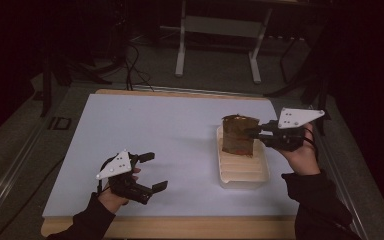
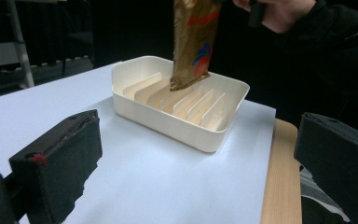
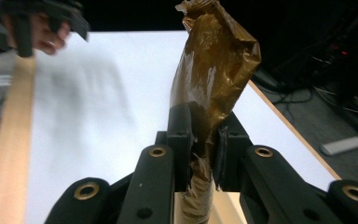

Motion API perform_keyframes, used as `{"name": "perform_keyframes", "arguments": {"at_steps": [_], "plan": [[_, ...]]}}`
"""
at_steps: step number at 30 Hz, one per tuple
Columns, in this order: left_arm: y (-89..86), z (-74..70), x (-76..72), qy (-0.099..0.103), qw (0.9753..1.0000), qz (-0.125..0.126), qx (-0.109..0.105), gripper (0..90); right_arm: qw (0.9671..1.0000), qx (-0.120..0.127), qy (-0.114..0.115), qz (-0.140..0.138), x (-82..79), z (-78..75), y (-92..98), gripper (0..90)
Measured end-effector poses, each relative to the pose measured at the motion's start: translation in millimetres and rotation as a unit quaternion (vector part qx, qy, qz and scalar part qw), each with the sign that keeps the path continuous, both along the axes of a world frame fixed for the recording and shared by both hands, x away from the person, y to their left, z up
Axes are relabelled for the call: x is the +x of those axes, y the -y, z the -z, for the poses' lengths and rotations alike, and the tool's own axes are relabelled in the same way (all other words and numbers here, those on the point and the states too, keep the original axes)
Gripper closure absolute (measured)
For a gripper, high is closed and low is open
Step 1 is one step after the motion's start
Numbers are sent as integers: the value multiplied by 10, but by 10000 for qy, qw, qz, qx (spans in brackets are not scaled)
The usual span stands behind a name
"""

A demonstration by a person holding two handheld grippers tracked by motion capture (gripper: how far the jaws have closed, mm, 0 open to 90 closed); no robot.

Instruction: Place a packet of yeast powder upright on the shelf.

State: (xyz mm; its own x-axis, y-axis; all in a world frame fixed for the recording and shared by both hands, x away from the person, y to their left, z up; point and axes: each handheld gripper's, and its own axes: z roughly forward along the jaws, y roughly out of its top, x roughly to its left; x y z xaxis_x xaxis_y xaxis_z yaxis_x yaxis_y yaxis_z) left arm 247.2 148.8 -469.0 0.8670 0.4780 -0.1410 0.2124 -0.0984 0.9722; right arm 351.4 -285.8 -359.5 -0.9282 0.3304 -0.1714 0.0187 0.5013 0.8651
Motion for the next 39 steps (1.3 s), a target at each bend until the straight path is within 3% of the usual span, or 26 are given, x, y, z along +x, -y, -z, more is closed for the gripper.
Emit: {"name": "perform_keyframes", "arguments": {"at_steps": [6, 12, 26, 39], "plan": [[-10, 4, 9, -32, 10000, -8, -59, 14, 9998, -158, -95, 40, 93, 109, -6, 794], [-31, 13, 26, -87, 9999, -48, -93, 14, 9993, -353, -39, 102, 161, 203, -32, 795], [-47, 43, 42, -162, 9997, -72, -169, 14, 9993, 105, -367, 8, 240, 460, -51, 798], [-31, 61, 43, -167, 9998, -66, -128, 14, 9964, 404, -726, 158, 225, 764, 144, 801]]}}
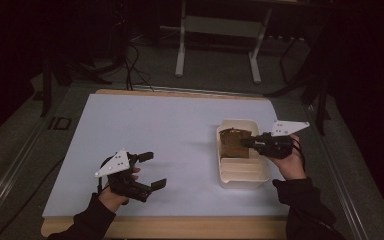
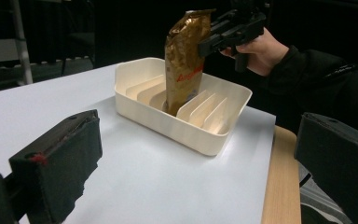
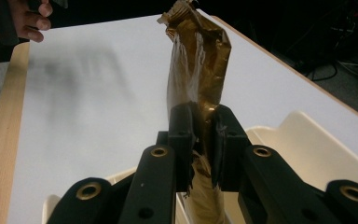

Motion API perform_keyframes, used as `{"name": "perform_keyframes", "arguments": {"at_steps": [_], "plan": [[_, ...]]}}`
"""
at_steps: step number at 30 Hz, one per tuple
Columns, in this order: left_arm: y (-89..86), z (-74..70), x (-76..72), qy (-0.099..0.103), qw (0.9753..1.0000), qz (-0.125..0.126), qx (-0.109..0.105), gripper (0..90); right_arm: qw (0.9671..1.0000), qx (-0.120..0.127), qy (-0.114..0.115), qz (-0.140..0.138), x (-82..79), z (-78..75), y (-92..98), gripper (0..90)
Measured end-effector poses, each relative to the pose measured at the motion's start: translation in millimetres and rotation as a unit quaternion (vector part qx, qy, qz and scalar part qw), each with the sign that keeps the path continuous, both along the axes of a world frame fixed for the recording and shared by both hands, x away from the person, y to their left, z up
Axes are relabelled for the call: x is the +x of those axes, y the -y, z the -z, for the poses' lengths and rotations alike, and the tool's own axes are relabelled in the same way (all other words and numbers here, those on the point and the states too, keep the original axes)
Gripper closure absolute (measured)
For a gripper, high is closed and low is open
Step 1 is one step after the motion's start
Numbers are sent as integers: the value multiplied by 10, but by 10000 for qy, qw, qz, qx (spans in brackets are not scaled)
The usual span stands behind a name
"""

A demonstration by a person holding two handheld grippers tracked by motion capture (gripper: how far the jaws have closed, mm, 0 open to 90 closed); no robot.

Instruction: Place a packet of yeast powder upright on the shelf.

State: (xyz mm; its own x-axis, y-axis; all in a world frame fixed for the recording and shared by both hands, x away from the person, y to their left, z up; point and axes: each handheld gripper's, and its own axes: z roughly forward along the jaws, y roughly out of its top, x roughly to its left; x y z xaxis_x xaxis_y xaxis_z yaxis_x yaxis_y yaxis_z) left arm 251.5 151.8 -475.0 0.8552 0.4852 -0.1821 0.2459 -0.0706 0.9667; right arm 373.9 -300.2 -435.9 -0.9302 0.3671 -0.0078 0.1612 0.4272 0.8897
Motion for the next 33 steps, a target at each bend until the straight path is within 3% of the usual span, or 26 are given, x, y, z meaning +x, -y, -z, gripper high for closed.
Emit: {"name": "perform_keyframes", "arguments": {"at_steps": [9, 13, 16, 22, 24, 29, 33], "plan": [[8, 4, -4, -5, 10000, 3, -1, 14, 9998, -22, -129, 162, -5, 118, 56, 788], [5, 6, -4, -13, 10000, 1, 15, 14, 9990, -132, -231, 372, -23, 69, 37, 688], [6, 8, -5, -24, 10000, 4, 9, 14, 9968, -140, -412, 667, -33, -1, 31, 624], [6, 11, -6, -14, 10000, 7, 34, 14, 9943, -24, -244, 1039, -87, -210, 27, 464], [7, 15, -4, -24, 10000, 1, 41, 14, 9941, -32, -106, 1083, -114, -289, 7, 437], [13, 16, -13, -17, 10000, 8, 67, 14, 9938, 123, -24, 1101, -188, -460, -73, 366], [10, 11, -13, 1, 10000, 0, 70, 14, 9940, 163, -131, 1074, -243, -535, -167, 258]]}}
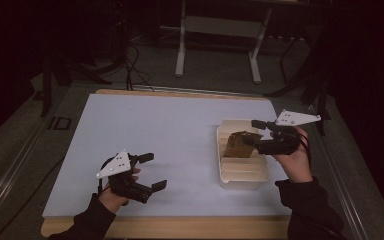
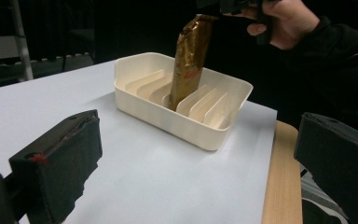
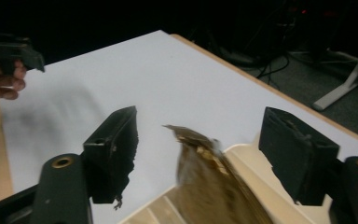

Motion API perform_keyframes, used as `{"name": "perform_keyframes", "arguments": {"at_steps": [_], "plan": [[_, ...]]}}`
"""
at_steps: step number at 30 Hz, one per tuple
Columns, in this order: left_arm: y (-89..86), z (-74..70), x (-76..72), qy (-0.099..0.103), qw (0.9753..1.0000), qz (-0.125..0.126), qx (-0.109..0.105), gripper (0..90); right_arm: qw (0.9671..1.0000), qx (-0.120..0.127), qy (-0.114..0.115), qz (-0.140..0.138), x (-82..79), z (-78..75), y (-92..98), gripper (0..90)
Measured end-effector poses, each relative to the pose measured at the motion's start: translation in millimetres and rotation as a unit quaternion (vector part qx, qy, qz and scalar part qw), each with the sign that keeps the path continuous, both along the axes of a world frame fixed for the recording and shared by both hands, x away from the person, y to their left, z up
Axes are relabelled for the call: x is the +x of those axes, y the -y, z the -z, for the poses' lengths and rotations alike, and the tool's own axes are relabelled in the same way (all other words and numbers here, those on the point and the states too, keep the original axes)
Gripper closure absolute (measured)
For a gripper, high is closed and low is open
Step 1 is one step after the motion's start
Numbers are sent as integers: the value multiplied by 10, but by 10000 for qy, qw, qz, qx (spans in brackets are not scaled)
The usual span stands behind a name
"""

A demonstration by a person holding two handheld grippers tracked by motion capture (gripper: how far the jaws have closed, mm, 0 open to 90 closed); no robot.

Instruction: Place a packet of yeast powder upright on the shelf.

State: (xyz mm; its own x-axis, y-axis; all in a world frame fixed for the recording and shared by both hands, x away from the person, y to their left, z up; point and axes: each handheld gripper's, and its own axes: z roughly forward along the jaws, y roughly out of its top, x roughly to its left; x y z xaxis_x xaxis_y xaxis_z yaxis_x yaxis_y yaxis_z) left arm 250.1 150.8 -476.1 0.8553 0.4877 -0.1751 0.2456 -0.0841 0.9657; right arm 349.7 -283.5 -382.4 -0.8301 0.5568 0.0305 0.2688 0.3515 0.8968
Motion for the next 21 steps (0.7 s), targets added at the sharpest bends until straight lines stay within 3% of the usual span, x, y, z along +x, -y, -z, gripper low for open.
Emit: {"name": "perform_keyframes", "arguments": {"at_steps": [11, 21], "plan": [[-5, -7, -13, 28, 10000, 1, 9, 14, 9992, 317, 43, -234, -186, -112, -193, 151], [-9, 5, -10, 8, 10000, -2, 24, 14, 9976, 484, 68, -497, -378, -86, -285, 142]]}}
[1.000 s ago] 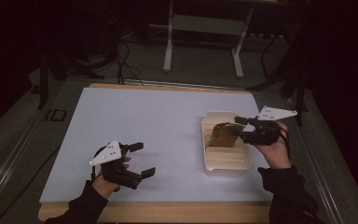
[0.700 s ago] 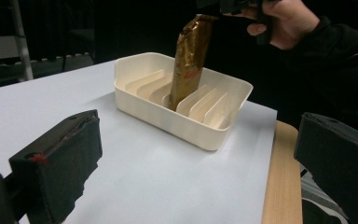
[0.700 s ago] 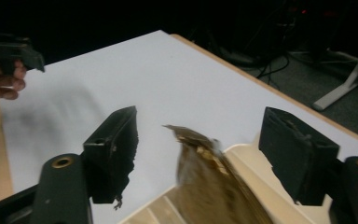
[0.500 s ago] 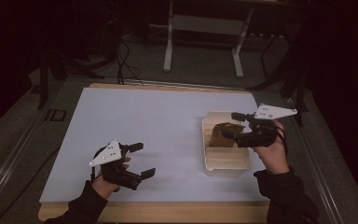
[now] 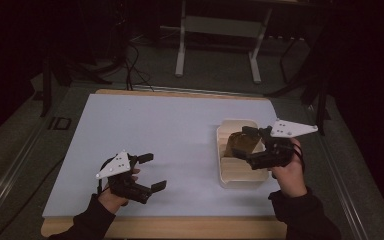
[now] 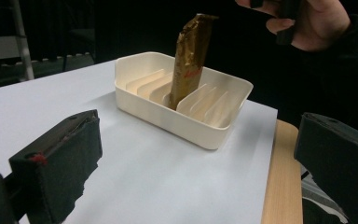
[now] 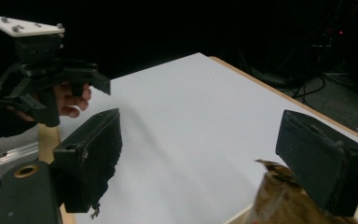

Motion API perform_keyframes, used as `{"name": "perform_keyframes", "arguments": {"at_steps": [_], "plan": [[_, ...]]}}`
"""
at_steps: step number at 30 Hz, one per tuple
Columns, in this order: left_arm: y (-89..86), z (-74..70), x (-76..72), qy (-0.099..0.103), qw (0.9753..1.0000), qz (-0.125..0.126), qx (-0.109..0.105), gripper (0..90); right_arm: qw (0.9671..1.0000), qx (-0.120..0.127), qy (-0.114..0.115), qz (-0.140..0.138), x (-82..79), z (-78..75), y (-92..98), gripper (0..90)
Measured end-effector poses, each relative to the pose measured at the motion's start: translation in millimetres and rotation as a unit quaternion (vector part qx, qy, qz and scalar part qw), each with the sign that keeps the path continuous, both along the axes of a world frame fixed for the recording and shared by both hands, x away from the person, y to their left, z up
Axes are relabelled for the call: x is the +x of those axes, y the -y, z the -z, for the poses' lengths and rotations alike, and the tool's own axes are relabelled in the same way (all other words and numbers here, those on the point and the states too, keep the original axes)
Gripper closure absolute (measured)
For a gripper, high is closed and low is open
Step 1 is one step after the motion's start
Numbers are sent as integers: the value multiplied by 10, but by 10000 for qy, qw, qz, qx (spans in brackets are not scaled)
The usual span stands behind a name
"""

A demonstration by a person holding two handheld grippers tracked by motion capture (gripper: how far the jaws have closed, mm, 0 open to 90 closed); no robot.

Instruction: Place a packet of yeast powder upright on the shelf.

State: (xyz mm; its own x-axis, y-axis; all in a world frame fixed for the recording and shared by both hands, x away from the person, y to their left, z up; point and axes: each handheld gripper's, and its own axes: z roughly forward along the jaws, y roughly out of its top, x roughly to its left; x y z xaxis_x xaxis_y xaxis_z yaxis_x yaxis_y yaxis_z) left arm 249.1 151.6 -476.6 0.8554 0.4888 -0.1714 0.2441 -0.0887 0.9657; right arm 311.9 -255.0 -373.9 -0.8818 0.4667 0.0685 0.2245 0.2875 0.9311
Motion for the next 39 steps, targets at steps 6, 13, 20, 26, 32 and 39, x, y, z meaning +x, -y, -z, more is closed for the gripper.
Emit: {"name": "perform_keyframes", "arguments": {"at_steps": [6, 13, 20, 26, 32, 39], "plan": [[1, 1, -6, -9, 10000, -8, -14, 14, 9999, 44, 25, -150, -153, 64, -82, 142], [-3, 1, -4, 0, 10000, 5, 1, 14, 9994, 166, -30, -318, -339, 152, -166, 144], [-1, 3, -9, 4, 10000, 7, 30, 14, 9990, 104, -42, -433, -476, 255, -237, 145], [-6, 2, -9, -4, 10000, -11, -2, 14, 9989, 160, -47, -440, -588, 381, -227, 147], [1, 1, -14, 12, 10000, -5, 10, 14, 9988, 140, -189, -418, -674, 502, -217, 148], [3, 11, -13, 7, 10000, 5, 18, 14, 9982, 53, -304, -519, -738, 662, -203, 147]]}}
